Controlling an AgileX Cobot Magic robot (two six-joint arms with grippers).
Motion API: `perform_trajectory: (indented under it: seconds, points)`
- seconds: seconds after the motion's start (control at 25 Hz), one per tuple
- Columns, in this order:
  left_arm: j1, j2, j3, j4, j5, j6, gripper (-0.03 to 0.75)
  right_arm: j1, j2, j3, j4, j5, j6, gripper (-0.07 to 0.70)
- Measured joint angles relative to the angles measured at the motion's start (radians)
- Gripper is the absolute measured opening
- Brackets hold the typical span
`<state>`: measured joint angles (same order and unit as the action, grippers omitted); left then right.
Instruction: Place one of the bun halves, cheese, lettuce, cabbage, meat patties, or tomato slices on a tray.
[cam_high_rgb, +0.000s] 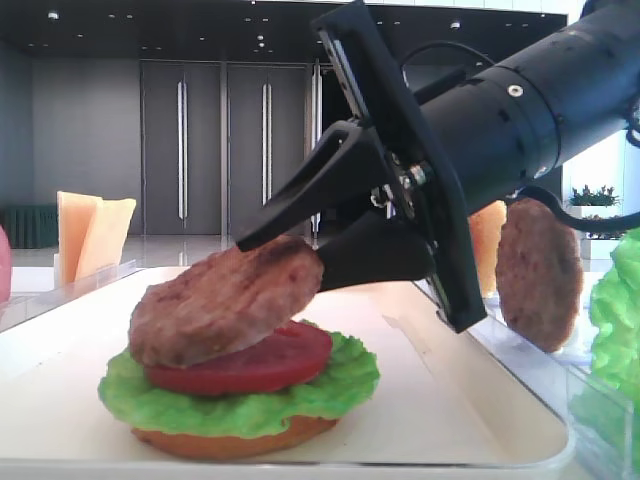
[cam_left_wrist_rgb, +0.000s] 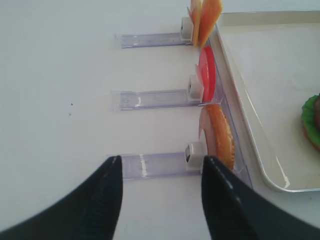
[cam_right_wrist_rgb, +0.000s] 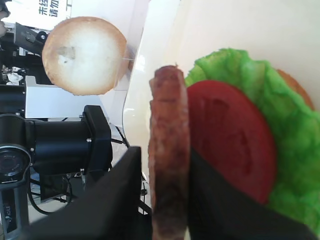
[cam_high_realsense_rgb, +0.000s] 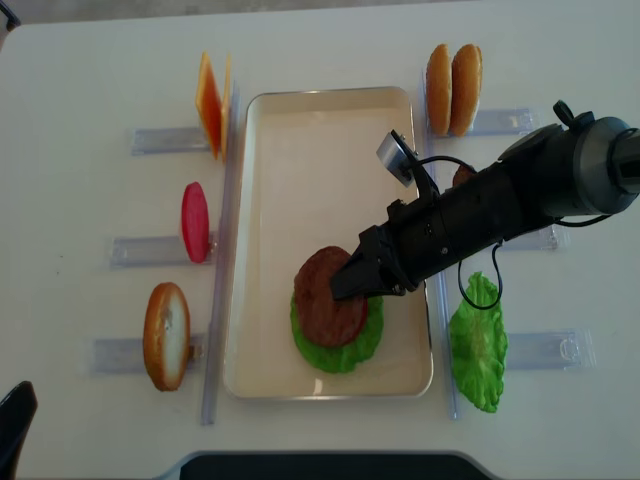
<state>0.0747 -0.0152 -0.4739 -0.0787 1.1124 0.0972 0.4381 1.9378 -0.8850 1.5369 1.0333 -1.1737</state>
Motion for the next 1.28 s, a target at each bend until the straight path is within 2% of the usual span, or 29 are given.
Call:
perform_trajectory:
  seconds: [0.24,0.44,0.56,0.88,1.08,1.16,1.28]
  points:
    - [0.0,0.0,0.0,0.0,0.0,0.0,0.391,0.0,0.0,0.0,-0.003,-0.001,-0.001,0.363]
    - [0.0,0.0,0.0,0.0,0.0,0.0,0.391,0.0,-0.012,0.0,-0.042,-0.002,0.005,0.378]
    - [0.0,0.0,0.0,0.0,0.0,0.0,0.391,0.0,-0.048,0.0,-0.081,-0.026,0.025,0.378]
    - [0.0,0.0,0.0,0.0,0.0,0.0,0.391,0.0,-0.158,0.0,-0.223,-0.139,0.142,0.378]
    - [0.0,0.0,0.0,0.0,0.0,0.0,0.391,0.0,-0.228,0.0,-0.295,-0.177,0.203,0.378]
    - [0.0,0.0,0.0,0.0,0.0,0.0,0.391,0.0,-0.263,0.0,-0.354,-0.183,0.243,0.378]
    - [0.0,0.0,0.0,0.0,0.0,0.0,0.391,0.0,-0.338,0.0,-0.52,-0.193,0.36,0.378]
